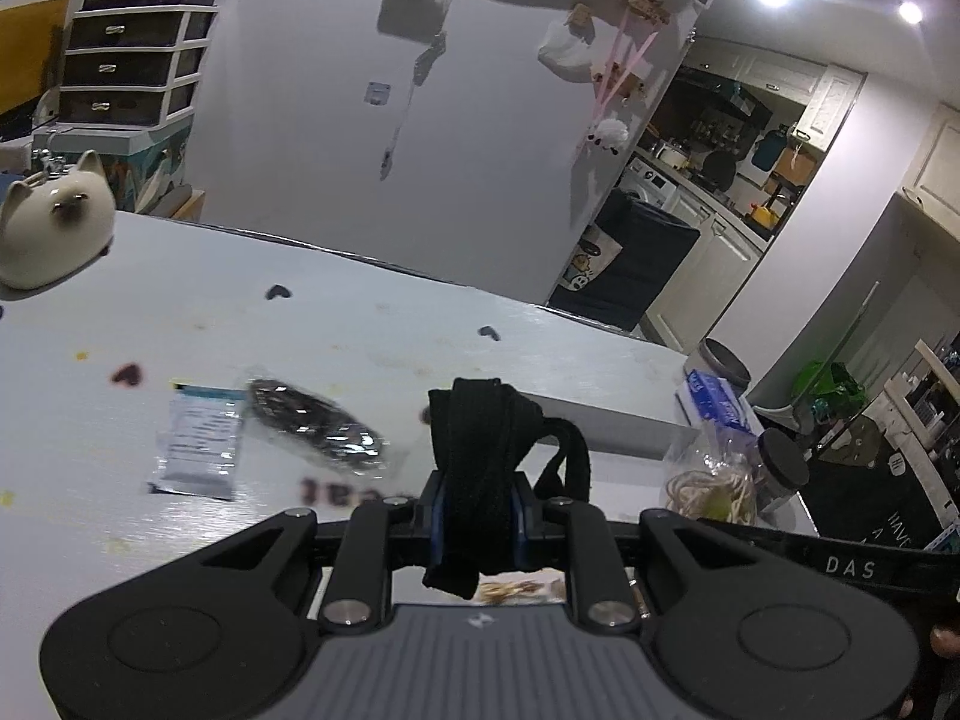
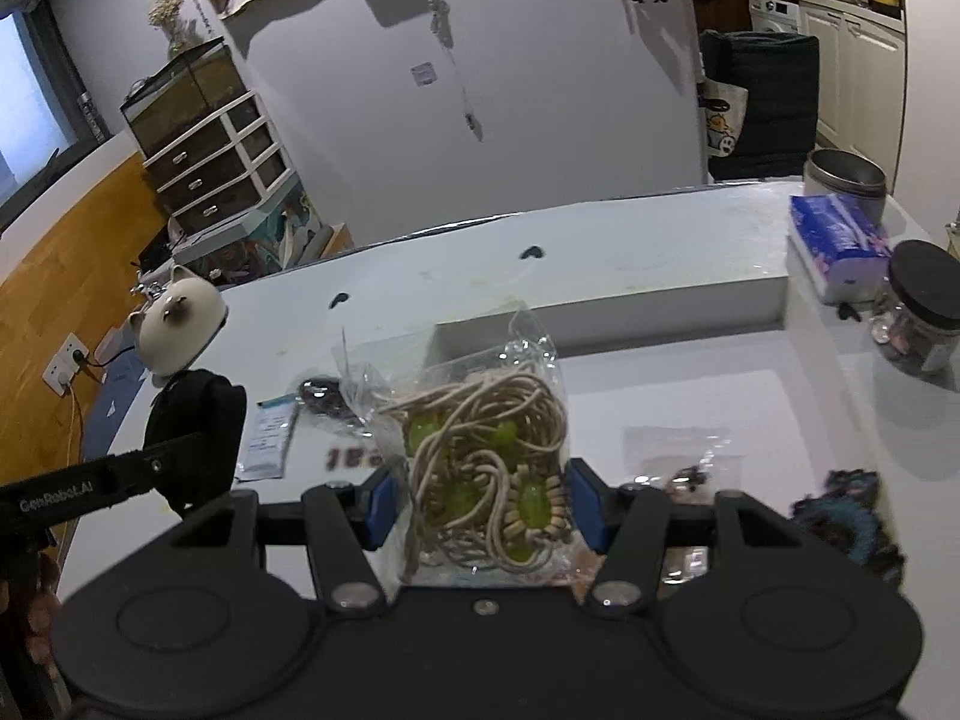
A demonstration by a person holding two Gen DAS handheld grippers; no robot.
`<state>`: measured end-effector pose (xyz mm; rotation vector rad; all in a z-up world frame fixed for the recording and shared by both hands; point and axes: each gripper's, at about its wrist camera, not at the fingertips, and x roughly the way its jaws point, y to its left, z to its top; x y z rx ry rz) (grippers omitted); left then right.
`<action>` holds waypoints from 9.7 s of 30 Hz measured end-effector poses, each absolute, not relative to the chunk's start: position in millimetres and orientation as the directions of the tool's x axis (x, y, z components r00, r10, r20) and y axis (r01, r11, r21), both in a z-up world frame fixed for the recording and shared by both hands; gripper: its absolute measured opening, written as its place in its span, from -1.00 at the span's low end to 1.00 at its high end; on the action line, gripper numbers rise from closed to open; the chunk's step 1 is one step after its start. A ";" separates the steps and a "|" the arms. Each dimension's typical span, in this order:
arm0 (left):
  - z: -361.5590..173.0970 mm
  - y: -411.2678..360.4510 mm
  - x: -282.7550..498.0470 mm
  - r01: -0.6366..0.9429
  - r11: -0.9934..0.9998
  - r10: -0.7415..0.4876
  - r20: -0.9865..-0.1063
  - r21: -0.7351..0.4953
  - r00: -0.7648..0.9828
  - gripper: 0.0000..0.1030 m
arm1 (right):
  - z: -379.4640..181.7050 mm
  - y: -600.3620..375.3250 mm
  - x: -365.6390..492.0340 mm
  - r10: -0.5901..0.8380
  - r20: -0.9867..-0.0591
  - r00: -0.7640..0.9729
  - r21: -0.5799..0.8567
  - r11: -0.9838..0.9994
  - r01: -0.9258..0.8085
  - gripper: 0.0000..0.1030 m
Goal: Organize soft objects
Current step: 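Lift the black strap and bead-necklace bag and carry both over the tray, then lower the black strap into the tray and open the left gripper while the right releases the bead bag, then lift both tools out of the tray and move back over the remaining table items, then grasp the white printed packet with the left gripper while the right grasps the bagged dark cable, then lift the white packet and bagged cable and carry both over the tray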
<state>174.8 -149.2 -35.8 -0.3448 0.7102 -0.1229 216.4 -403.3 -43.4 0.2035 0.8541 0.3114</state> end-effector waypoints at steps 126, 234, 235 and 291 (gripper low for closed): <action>-51.9 -256.5 207.8 0.086 0.980 -0.185 -0.663 -0.180 0.725 1.00 | -47.0 -524.7 211.0 0.174 -0.618 0.767 0.128 0.985 -0.120 0.90; -171.4 8.3 286.6 0.055 0.997 -0.077 -0.775 -0.055 0.627 0.27 | -104.5 -172.4 362.3 0.238 -0.752 0.615 0.037 0.946 -0.321 -0.26; -170.7 11.4 284.2 0.053 0.997 -0.077 -0.776 -0.057 0.626 0.26 | -111.0 -168.7 367.1 0.234 -0.764 0.601 0.030 0.944 -0.328 -0.30; -153.9 60.0 237.7 -0.047 0.992 -0.070 -0.815 -0.118 0.575 -0.07 | -153.7 -139.5 307.3 0.300 -0.862 0.408 0.073 0.871 -0.485 -0.32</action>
